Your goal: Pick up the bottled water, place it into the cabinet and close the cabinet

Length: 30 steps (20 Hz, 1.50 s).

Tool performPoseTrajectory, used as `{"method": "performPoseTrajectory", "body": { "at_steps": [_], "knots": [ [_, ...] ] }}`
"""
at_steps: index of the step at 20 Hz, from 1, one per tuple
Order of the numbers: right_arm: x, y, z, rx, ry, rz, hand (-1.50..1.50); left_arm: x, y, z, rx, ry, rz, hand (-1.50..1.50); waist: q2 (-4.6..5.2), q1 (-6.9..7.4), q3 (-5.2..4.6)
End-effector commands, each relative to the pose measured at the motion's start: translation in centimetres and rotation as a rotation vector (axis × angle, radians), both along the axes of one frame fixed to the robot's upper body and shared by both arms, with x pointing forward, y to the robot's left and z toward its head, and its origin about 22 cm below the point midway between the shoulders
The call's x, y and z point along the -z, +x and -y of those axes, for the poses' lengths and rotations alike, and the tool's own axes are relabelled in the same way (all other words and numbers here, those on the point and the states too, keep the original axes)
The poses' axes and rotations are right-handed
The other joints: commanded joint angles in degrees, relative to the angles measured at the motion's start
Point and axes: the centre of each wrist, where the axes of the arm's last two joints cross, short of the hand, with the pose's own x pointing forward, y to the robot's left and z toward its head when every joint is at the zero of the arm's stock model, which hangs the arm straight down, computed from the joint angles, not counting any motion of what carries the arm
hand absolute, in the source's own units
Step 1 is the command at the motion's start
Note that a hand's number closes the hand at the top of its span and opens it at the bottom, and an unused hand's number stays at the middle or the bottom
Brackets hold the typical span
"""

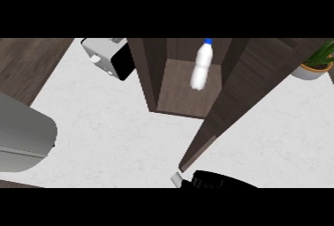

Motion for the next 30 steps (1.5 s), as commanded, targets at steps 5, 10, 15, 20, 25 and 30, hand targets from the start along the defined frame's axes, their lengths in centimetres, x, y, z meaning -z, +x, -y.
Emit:
{"method": "performPoseTrajectory", "body": {
  "at_steps": [5,10,15,20,25,30],
  "knots": [
    [-4.6,2.0,-8.3,-0.248,-0.022,-0.065,1.5,-0.4,-1.2,-2.4,-0.016,-0.012,0.019,-1.5,0.55,-0.55,0.61],
    [-6.2,6.1,-10.9,-0.206,-0.056,-0.167,1.5,0.3,-3.8,-3.1,-0.05,-0.012,0.023,-1.5,0.41,-2.91,0.81],
    [-4.5,8.9,-9.8,-0.169,-0.008,-0.311,1.5,0.0,-6.2,-4.8,-0.079,-0.025,0.005,-1.5,0.39,-5.13,0.93],
    [-2.7,12.8,-7.8,-0.109,-0.009,-0.349,1.5,-0.6,-7.5,-5.5,-0.097,-0.02,0.019,-1.5,0.45,-5.88,0.94],
    [-0.3,16.0,-5.9,-0.052,-0.001,-0.367,1.5,0.0,-7.3,-5.8,-0.111,-0.027,0.005,-1.5,0.63,-6.73,0.91],
    [0.1,19.0,-4.5,0.068,0.046,-0.338,1.5,0.2,-8.8,-5.5,-0.091,-0.012,0.003,-1.5,0.61,-6.1,0.89]
  ]
}}
